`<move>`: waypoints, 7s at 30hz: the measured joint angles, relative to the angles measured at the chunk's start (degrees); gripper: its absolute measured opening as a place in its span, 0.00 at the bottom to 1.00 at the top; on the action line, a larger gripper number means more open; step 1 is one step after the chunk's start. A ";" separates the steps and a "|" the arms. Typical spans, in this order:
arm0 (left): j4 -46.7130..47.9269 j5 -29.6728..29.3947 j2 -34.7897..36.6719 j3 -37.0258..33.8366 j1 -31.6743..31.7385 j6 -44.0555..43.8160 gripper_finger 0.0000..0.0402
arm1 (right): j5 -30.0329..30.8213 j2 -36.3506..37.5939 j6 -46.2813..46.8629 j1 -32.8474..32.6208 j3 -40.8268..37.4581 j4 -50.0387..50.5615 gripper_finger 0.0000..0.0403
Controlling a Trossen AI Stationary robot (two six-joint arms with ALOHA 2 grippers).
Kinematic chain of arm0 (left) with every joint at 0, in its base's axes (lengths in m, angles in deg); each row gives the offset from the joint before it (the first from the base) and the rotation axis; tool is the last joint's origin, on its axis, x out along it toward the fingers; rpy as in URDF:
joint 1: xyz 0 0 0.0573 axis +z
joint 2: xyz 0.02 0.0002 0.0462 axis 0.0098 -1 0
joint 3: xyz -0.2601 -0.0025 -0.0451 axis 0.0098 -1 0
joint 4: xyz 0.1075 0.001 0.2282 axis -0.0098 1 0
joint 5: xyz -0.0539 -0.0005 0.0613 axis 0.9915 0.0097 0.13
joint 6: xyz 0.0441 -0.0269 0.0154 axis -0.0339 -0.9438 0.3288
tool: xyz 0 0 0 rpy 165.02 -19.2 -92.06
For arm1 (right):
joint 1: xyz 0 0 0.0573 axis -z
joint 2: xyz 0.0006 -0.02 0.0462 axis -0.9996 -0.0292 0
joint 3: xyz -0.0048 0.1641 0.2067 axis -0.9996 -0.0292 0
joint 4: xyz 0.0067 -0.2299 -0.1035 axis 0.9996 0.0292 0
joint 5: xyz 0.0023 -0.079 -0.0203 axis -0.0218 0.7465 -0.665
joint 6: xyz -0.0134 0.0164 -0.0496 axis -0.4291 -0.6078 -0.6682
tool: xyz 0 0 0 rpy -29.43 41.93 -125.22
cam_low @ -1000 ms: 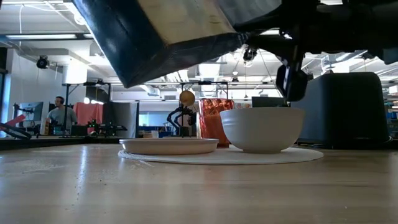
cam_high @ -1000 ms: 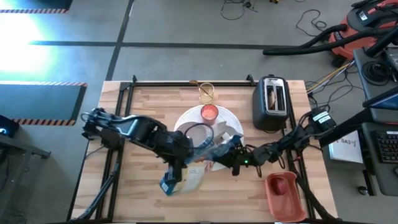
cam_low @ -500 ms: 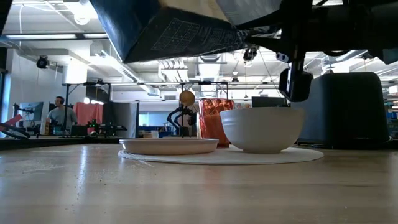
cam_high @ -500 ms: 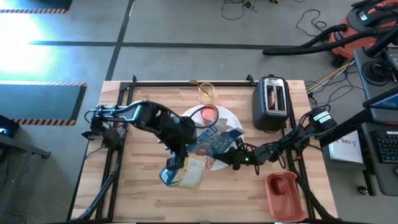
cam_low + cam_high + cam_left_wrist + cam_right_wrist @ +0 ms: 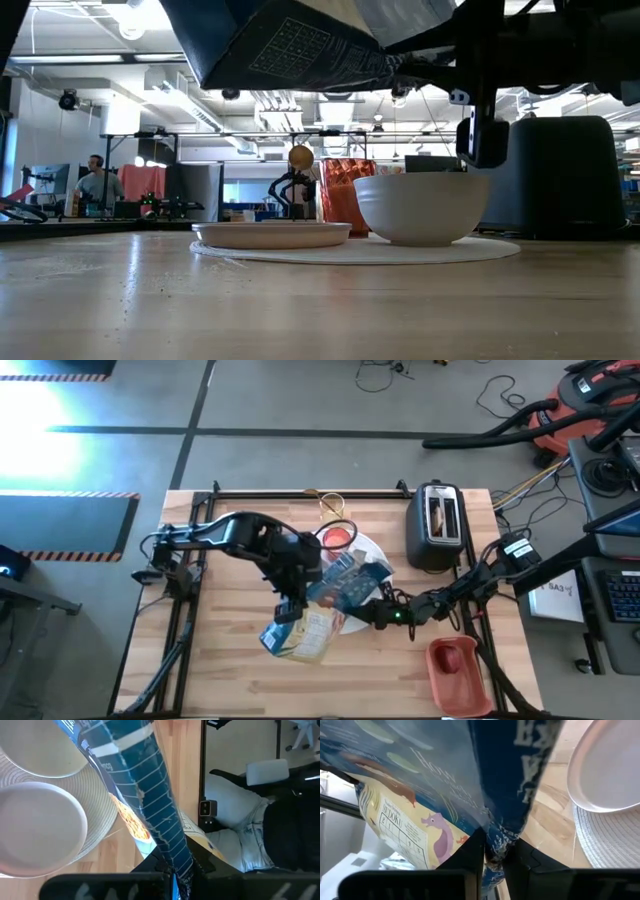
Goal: Arrange a breakfast setting
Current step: Pour the cereal from the cereal box into the white bowl
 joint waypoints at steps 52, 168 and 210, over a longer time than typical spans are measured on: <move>0.51 8.53 -1.75 2.58 9.96 0.37 0.00 | -4.39 12.58 13.78 -0.85 -1.34 15.68 0.46; 6.45 -27.93 10.97 -0.22 -6.52 -16.85 0.00 | -20.63 23.07 -16.21 -1.53 18.41 73.86 0.46; -91.27 -39.03 55.37 -89.41 -17.59 -10.18 0.00 | -17.72 15.31 -19.42 0.00 18.35 63.39 0.44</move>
